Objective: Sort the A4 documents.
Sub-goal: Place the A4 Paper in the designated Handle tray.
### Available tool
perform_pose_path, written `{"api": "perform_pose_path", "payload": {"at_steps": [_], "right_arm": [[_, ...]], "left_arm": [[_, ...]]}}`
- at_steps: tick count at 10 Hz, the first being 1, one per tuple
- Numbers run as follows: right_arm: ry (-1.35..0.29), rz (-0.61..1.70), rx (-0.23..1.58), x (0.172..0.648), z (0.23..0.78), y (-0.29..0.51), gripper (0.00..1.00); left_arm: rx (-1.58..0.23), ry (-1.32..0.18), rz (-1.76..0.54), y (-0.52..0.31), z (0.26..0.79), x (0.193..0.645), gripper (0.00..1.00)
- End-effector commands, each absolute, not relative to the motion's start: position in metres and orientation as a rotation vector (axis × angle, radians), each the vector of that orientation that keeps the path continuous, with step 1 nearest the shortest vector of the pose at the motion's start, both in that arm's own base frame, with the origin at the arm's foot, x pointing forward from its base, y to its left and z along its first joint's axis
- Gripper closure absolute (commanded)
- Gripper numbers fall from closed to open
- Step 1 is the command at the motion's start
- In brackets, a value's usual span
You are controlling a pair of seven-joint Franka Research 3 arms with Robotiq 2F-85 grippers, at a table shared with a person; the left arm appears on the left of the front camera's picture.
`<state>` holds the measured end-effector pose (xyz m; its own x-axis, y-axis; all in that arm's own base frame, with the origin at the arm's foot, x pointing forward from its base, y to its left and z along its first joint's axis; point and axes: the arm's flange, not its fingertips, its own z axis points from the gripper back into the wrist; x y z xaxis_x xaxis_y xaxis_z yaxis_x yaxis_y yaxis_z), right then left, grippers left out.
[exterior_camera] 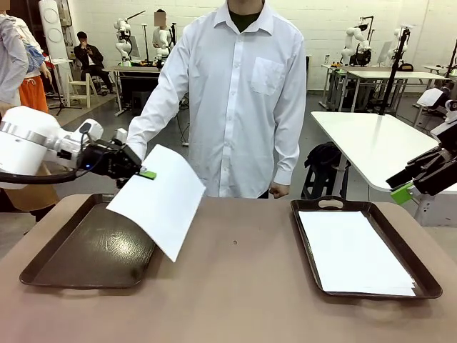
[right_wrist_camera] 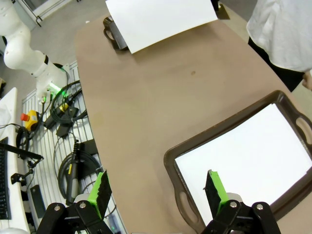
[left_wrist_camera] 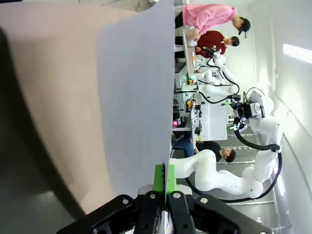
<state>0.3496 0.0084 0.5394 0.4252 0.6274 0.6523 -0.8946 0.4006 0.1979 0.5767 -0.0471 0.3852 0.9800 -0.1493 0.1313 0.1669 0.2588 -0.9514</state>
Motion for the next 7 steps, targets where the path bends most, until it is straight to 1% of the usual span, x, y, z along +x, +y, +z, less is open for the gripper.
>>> {"api": "perform_pose_path", "payload": {"at_steps": [1, 4, 6, 7], "right_arm": [[-0.532, 1.023, 0.591, 0.350, 0.538, 0.008, 0.00], [-0.532, 1.023, 0.591, 0.350, 0.538, 0.008, 0.00], [-0.532, 1.023, 0.591, 0.350, 0.538, 0.008, 0.00], [-0.532, 1.023, 0.591, 0.350, 0.538, 0.008, 0.00]], "left_arm": [[-1.274, -0.035, -0.198, -0.024, 0.372, 0.573, 0.99], [-1.128, -0.007, -0.211, -0.006, 0.348, 0.578, 0.99], [-0.995, 0.007, -0.234, 0.008, 0.340, 0.585, 0.99], [-0.959, 0.005, -0.238, 0.013, 0.341, 0.587, 0.99]]}}
